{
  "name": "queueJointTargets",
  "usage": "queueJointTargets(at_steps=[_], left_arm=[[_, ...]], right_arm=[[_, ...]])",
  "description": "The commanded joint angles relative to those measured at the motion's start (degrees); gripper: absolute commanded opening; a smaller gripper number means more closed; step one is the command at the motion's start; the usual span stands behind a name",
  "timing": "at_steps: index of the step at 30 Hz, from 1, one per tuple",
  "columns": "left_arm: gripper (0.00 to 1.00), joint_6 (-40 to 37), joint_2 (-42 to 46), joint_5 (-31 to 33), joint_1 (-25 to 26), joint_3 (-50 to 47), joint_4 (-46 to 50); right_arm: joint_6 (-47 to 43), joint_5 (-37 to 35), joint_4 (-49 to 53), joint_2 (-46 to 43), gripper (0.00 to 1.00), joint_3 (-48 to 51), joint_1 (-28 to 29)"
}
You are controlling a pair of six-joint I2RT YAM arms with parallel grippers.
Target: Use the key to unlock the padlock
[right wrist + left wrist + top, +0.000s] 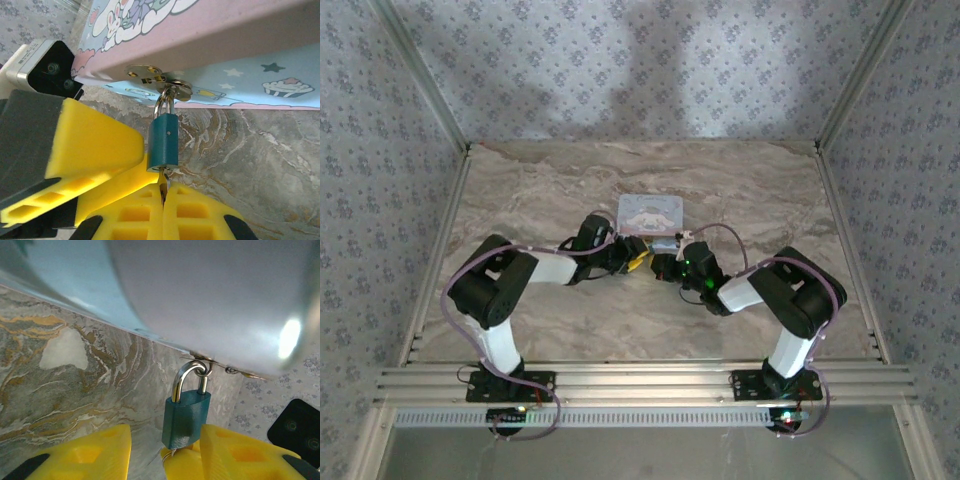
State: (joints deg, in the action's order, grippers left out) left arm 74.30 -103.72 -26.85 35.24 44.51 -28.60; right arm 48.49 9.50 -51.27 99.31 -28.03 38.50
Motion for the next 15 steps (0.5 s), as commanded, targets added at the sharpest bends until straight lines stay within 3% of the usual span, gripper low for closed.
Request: queueJointTargets(at_steps=[1, 7, 11, 15], left_arm=[[0.39, 1.03, -1.53, -1.25, 1.17, 1.5, -1.04], [0.43, -0.3, 1.73, 0.47, 1.15, 0.74, 0.21], [0.57, -4.03, 5.19, 3.88, 1.18, -0.07, 0.23], [0.63, -7.07, 6.24, 6.32, 1.38, -0.72, 0.0]], right_arm=[[1.99, 1.23, -3.45, 0.68, 0.01, -1.83, 0.61], [1.72, 0.35, -2.72, 0.62, 0.01, -1.91, 0.62], [1.52, 0.3, -2.77, 0.64, 0.01, -2.01, 0.61], [1.41, 0.22, -2.61, 0.7, 0.01, -2.1, 0.51]])
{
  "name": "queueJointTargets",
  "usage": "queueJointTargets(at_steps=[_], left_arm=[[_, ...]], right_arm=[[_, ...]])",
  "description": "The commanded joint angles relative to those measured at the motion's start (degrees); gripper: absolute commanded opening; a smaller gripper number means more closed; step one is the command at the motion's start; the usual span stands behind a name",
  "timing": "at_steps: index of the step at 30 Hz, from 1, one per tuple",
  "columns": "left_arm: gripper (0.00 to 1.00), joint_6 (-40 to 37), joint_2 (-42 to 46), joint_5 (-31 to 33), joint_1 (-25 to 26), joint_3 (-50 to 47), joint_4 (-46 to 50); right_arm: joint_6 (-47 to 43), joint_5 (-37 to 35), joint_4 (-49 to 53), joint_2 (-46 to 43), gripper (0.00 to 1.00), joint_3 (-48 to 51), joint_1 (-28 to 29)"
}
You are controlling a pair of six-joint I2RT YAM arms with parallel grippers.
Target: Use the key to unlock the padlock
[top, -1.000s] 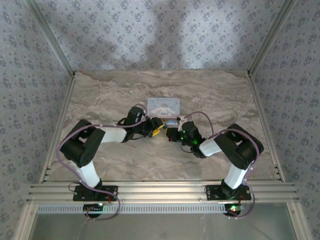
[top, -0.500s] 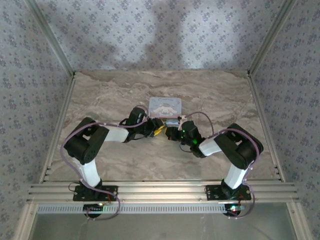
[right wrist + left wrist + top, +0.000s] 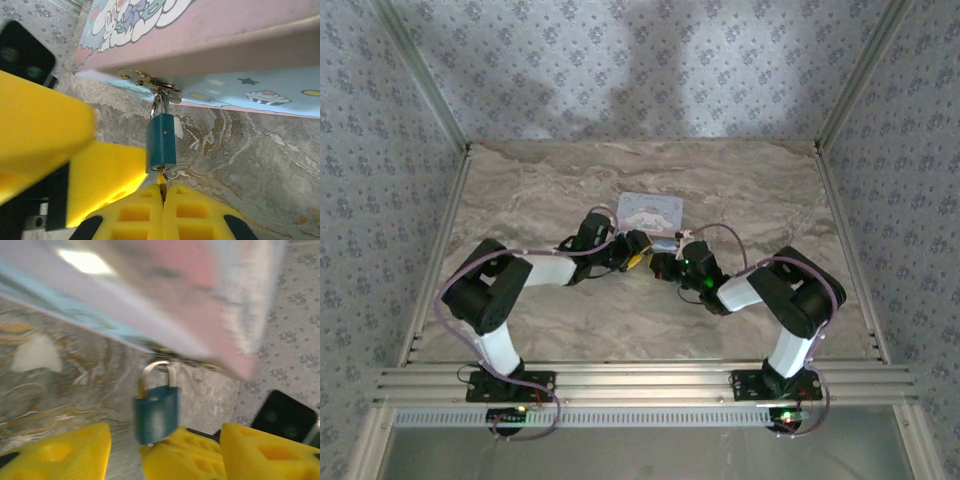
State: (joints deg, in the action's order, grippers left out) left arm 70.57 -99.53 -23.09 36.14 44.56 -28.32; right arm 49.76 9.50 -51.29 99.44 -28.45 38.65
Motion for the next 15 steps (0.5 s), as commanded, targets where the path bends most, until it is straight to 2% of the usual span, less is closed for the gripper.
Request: queueJointTargets(at_steps=[1, 8, 15], left_arm=[[0.63, -2.96, 1.71, 2.7, 0.47, -1.08, -1.04], [0.63, 1.1, -2.54, 0.59, 0.72, -0.6, -4.45], [0.61, 0.18, -3.46, 0.92, 1.14, 1.1, -2.6]], right_arm=[[0.16, 0.17, -2.53, 0.63, 0.01, -1.7, 0.33], [0.25, 0.17, -2.61, 0.75, 0.01, -1.71, 0.3], [0.5, 0.49, -2.77, 0.94, 0.01, -2.17, 0.28]])
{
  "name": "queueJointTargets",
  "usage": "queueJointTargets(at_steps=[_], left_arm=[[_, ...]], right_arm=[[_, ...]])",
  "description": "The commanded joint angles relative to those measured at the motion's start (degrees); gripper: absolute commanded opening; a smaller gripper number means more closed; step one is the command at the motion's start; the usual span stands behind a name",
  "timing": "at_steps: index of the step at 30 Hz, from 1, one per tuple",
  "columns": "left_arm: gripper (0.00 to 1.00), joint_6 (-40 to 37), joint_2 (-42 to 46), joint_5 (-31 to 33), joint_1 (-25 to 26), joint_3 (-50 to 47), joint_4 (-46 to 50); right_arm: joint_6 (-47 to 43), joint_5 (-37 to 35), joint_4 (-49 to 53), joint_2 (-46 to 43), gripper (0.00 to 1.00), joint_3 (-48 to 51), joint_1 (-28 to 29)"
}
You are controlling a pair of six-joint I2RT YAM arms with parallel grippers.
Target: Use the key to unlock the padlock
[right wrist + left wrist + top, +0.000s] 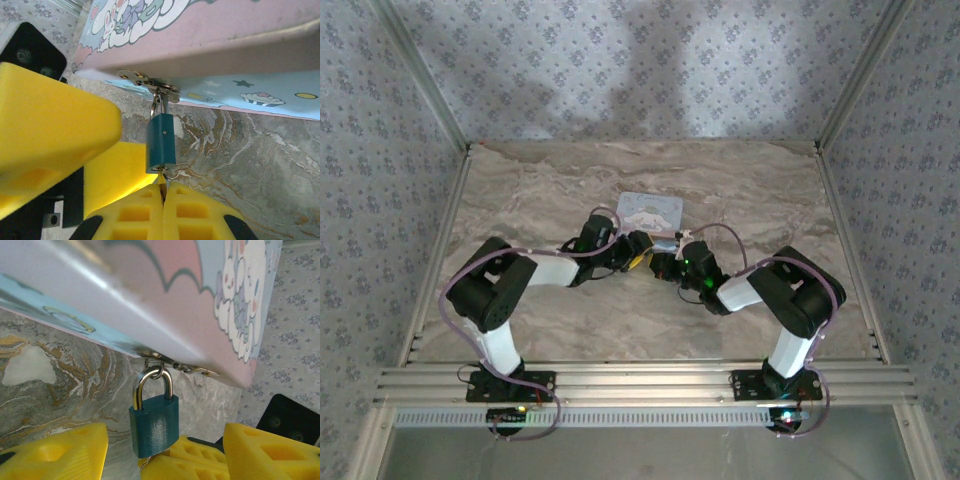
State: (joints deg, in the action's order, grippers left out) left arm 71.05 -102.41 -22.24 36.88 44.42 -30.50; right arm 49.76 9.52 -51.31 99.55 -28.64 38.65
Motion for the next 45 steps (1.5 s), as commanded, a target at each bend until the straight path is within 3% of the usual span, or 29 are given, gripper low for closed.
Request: queueJointTargets(at_steps=[1, 21, 27, 36, 45], left_arm=[[0.59, -0.28, -0.89, 0.06, 0.52, 1.36, -0.67], [0.21, 2.15, -3.5, 1.02, 1.69, 1.85, -2.29], [0.07, 2.34, -2.91, 1.4, 1.85, 1.89, -1.64], [0.02, 2.83, -1.59, 1.76, 1.87, 1.86, -0.62], [0.02, 3.86, -0.73, 1.14, 1.89, 1.91, 0.24]], right_arm=[[0.58, 0.54, -2.89, 0.94, 0.01, -2.03, 0.33], [3.8, 0.93, -6.17, 1.51, 0.03, -0.59, -0.64], [3.96, 2.07, -6.9, 1.65, 0.07, -0.07, -1.33], [2.81, 1.58, -7.62, 0.28, 0.25, 3.35, -2.44], [-3.65, -3.0, 0.22, -9.04, 0.45, 7.6, -3.28]])
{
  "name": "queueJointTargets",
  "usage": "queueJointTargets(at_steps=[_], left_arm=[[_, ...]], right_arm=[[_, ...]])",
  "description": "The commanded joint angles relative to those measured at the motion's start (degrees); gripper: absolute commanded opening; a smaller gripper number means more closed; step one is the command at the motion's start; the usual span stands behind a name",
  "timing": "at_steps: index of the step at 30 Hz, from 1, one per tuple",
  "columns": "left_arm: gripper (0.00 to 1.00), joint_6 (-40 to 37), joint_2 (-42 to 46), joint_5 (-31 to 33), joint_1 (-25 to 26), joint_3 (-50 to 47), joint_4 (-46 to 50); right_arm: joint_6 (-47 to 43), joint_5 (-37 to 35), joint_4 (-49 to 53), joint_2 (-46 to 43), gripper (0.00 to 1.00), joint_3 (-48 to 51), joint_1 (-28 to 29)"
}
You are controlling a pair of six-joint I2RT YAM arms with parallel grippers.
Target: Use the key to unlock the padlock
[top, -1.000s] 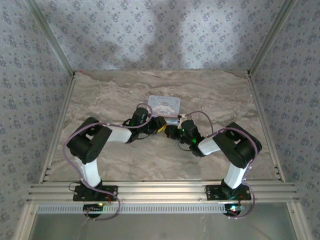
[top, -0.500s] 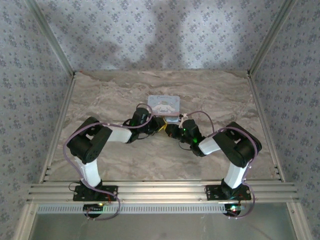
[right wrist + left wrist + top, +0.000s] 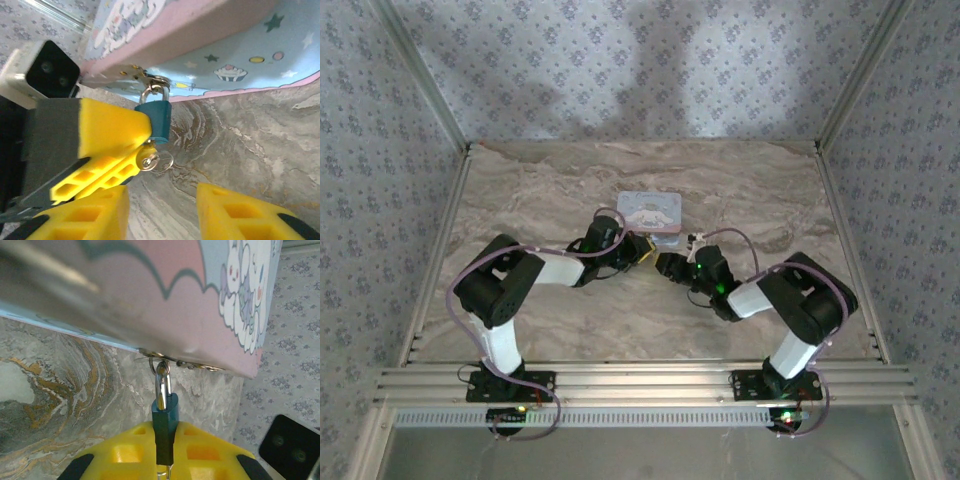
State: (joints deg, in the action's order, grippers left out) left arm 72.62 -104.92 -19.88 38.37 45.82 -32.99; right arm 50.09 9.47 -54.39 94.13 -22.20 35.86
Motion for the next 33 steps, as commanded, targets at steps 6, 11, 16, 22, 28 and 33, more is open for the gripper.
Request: queueJointTargets(at_steps=[6, 11, 16, 22, 28, 33], left_arm=[[0.01, 3.09, 3.09, -1.58, 0.48, 0.5, 3.8], [0.0, 4.25, 4.17, -2.09, 0.51, 0.61, 4.67], [0.0, 5.47, 4.86, -2.6, 0.65, 0.92, 5.61], [0.0, 7.22, 5.17, -3.02, 0.66, 0.61, 5.4], [0.0, 8.9, 5.34, -3.15, 0.83, 0.58, 5.39], [0.0, 9.97, 5.0, -4.11, 0.92, 1.31, 6.61]], right_arm=[[-14.52, -7.21, 15.97, -14.41, 0.57, 0.16, -0.74], [-27.78, -9.6, 28.89, -23.4, 0.72, -3.42, -0.69], [-39.9, -12.36, 35.61, -29.71, 0.86, -6.05, -0.7], [-60.19, -12.67, 36.3, -32.6, 0.94, -7.08, 0.28], [-78.55, -16.16, 39.72, -31.93, 0.96, -7.41, 2.85], [-91.65, -18.74, 38.85, -29.33, 0.97, -5.76, 6.26]])
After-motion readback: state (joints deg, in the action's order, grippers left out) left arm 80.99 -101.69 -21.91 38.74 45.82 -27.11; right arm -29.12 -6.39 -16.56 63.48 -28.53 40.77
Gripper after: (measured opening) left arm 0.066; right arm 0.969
